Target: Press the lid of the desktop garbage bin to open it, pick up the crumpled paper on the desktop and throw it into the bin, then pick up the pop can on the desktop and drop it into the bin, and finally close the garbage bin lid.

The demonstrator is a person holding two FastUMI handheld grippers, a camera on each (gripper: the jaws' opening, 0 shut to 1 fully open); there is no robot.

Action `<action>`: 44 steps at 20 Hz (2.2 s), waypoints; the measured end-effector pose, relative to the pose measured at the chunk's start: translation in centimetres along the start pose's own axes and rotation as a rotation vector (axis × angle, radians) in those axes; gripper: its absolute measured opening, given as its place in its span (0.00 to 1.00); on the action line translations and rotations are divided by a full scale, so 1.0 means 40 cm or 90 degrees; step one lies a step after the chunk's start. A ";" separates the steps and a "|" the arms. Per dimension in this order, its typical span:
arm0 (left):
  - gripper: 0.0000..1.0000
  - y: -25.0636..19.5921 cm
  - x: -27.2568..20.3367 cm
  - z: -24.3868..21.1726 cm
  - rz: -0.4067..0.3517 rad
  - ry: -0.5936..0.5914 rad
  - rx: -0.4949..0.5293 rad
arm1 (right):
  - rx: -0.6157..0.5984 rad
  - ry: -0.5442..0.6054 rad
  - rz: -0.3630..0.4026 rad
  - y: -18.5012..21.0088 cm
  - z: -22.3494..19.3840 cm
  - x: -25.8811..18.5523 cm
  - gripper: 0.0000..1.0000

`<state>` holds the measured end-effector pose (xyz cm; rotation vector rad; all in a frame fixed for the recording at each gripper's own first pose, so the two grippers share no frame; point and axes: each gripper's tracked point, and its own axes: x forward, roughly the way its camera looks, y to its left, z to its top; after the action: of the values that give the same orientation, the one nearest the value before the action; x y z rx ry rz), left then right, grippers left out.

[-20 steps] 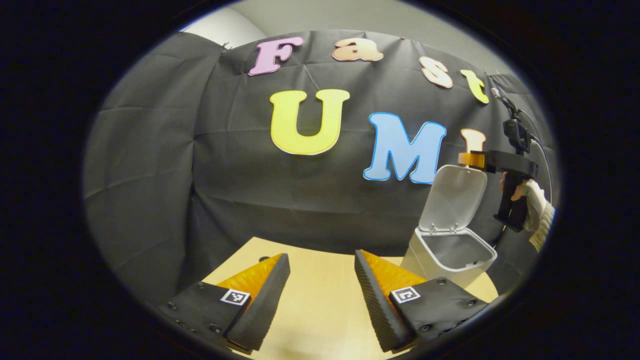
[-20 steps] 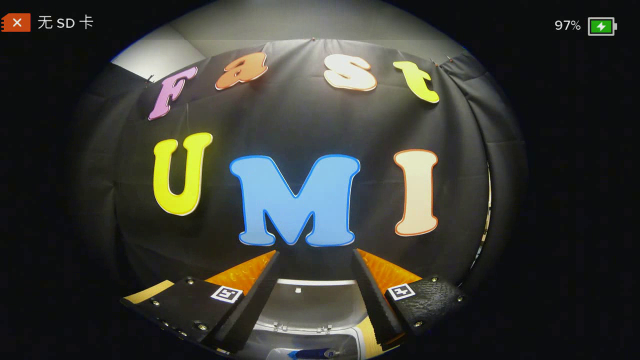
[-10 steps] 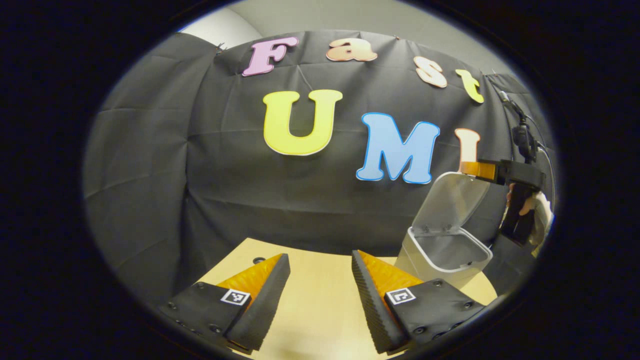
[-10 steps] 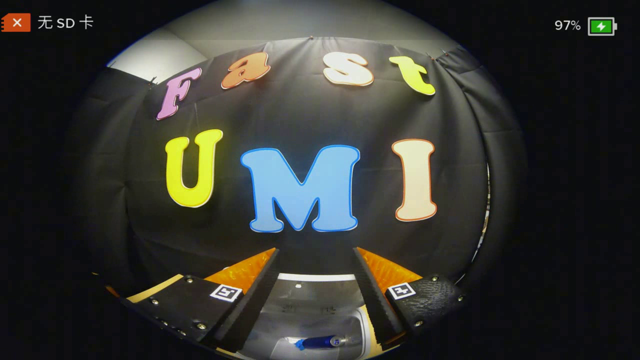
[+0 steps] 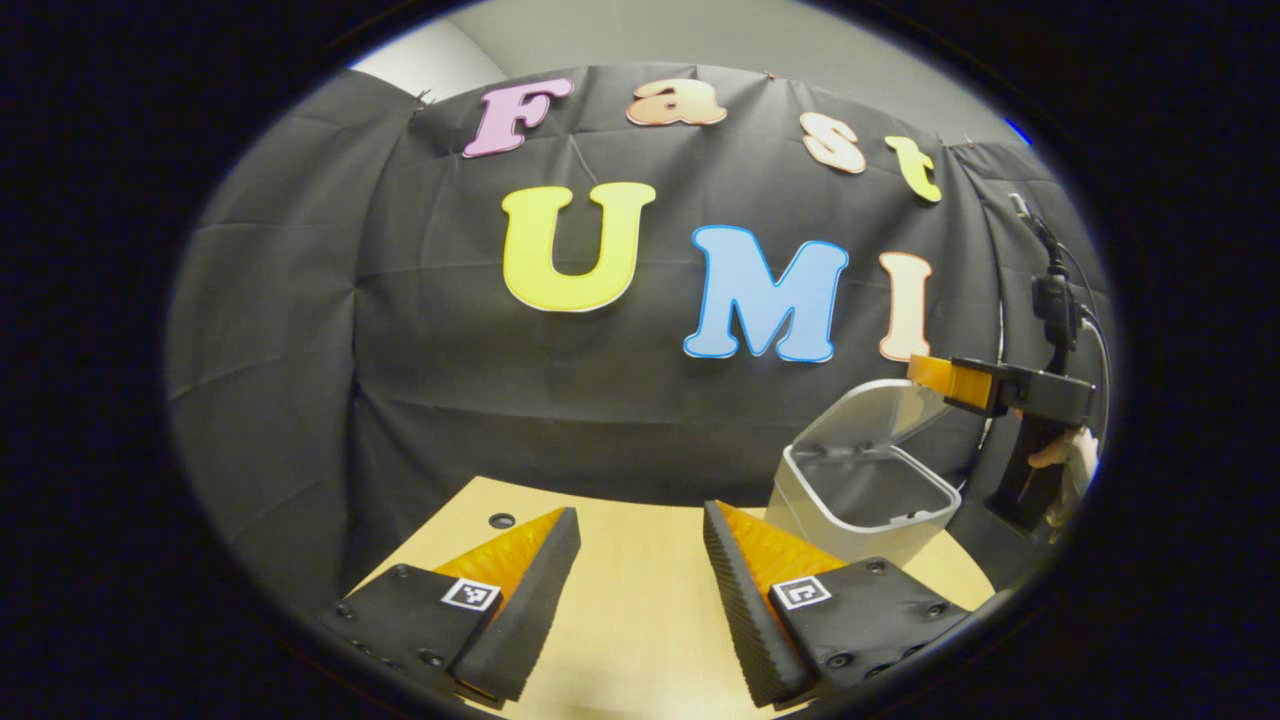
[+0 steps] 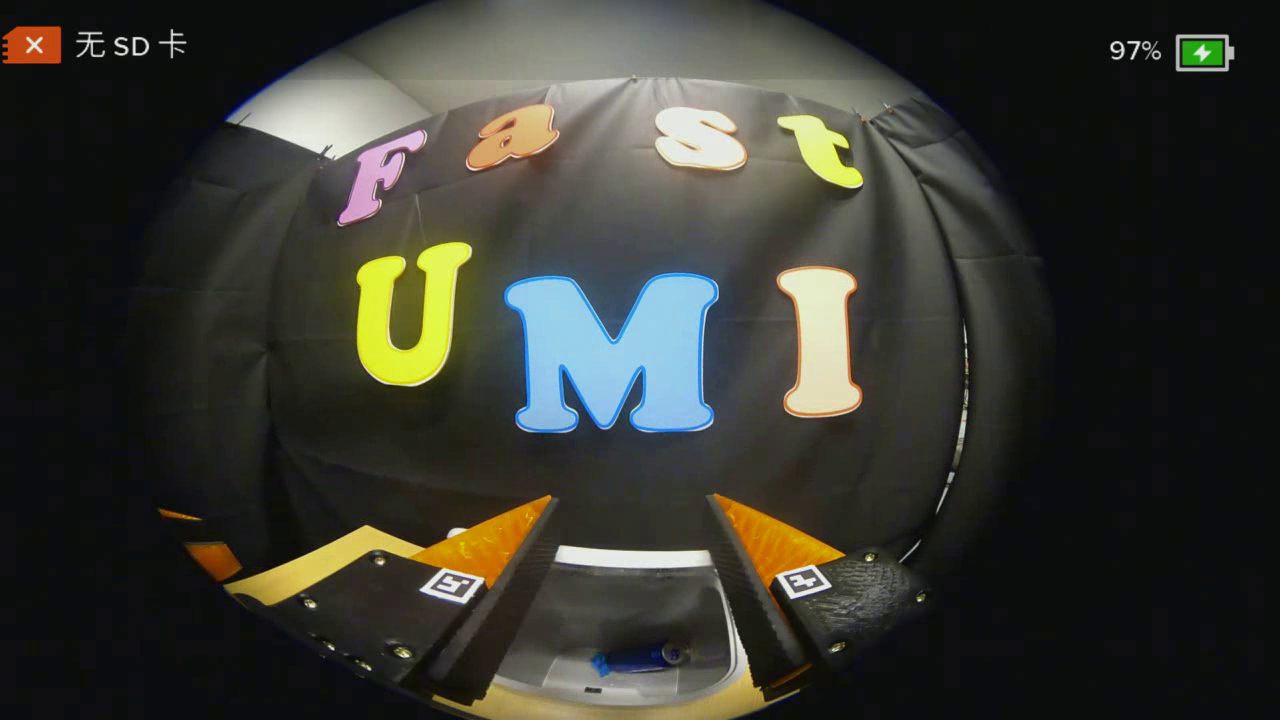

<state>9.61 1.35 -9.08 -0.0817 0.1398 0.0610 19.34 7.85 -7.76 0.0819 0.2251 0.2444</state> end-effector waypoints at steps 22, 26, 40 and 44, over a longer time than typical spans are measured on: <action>0.84 -0.003 -0.041 -0.015 0.008 0.006 0.006 | -0.006 0.141 0.003 0.009 -0.289 -0.018 0.93; 0.82 -0.017 -0.044 -0.020 0.003 0.009 0.010 | 0.000 0.122 -0.003 0.009 -0.297 -0.020 0.93; 0.81 -0.007 -0.071 -0.028 0.008 0.010 0.005 | 0.004 0.089 -0.003 0.007 -0.310 -0.022 0.95; 0.81 -0.016 -0.076 -0.022 0.003 0.006 0.008 | 0.003 0.064 -0.009 0.006 -0.304 -0.022 0.94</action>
<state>6.51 0.48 -9.45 -0.0689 0.1496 0.0651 15.66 8.50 -19.36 0.0723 0.3259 0.2347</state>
